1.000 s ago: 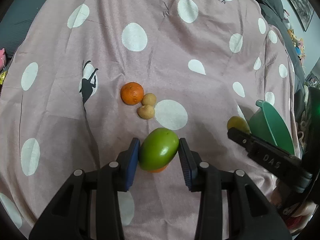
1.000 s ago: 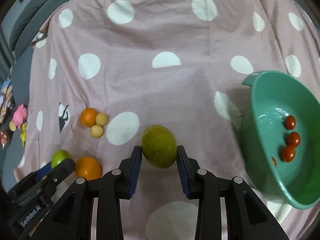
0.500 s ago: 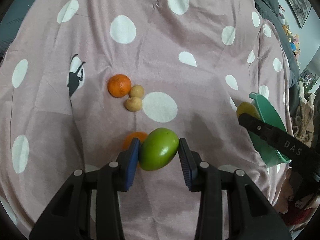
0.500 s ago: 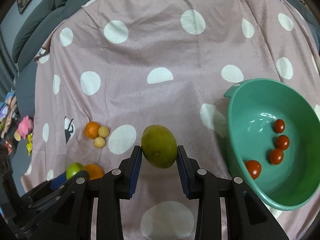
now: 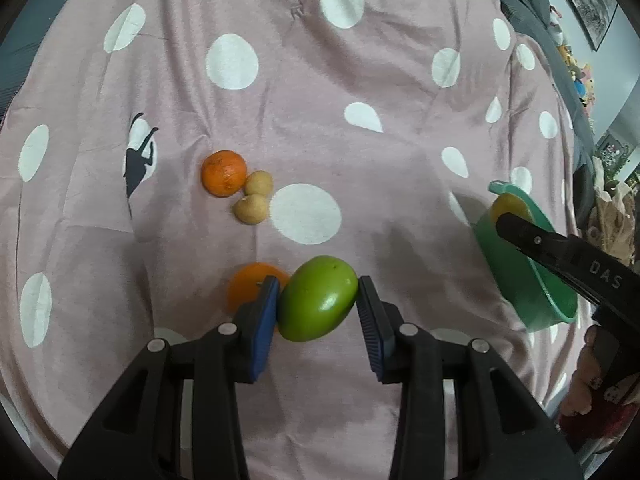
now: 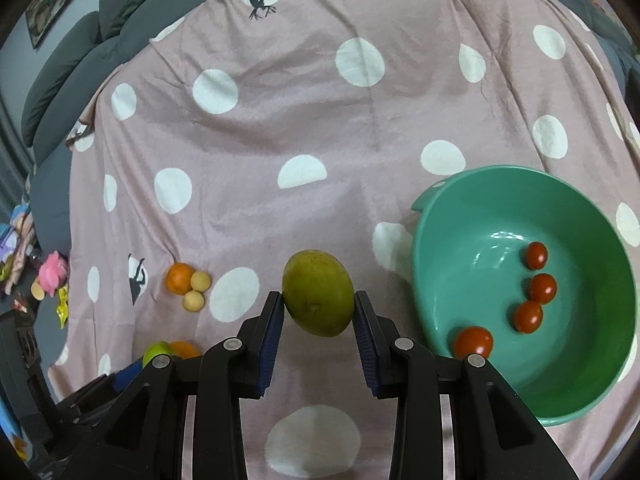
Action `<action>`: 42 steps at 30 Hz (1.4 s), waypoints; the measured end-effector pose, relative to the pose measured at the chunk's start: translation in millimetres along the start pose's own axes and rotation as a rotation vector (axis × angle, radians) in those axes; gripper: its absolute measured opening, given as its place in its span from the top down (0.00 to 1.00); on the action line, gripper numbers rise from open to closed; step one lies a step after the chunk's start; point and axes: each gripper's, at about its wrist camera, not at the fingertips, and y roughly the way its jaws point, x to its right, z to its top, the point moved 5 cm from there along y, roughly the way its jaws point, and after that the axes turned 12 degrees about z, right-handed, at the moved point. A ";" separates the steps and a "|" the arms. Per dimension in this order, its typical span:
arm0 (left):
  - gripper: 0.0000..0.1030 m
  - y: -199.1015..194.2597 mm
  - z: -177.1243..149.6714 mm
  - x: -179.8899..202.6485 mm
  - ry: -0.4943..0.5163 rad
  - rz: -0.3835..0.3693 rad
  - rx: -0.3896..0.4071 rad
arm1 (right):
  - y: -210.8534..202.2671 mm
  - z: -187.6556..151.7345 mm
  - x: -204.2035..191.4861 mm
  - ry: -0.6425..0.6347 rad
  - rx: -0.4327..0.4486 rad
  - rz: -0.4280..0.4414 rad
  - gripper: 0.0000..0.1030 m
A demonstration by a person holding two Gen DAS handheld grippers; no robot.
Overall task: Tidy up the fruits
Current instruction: 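Hold the lime and lemon above the green bowl with both tools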
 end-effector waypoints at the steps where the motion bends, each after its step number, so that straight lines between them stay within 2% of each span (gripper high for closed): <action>1: 0.62 -2.5 1.3 1.0 -0.004 -0.005 0.005 | -1.6 0.6 0.6 0.002 0.005 0.001 0.65; 8: 0.62 -18.1 10.1 10.5 0.014 -0.009 0.058 | -25.0 8.7 6.9 0.010 0.071 -0.001 0.65; 14: 0.62 -29.1 21.0 36.0 0.035 -0.041 0.092 | -40.2 16.1 18.8 0.035 0.114 -0.019 0.65; 17: 0.62 -34.0 26.2 55.9 0.022 -0.080 0.116 | -54.3 19.1 27.2 0.050 0.153 -0.032 0.65; 22: 0.62 -33.9 30.1 94.4 0.055 -0.130 0.121 | -72.8 22.2 46.2 0.093 0.196 -0.049 0.65; 26: 0.62 -38.0 34.6 119.2 0.101 -0.134 0.150 | -88.9 23.7 60.0 0.146 0.242 0.005 0.65; 30: 0.62 -38.5 37.4 137.4 0.142 -0.144 0.162 | -98.1 24.1 74.8 0.169 0.270 -0.083 0.65; 42: 0.62 -26.9 34.6 179.6 0.221 -0.171 0.142 | -113.8 19.7 113.2 0.268 0.308 -0.168 0.65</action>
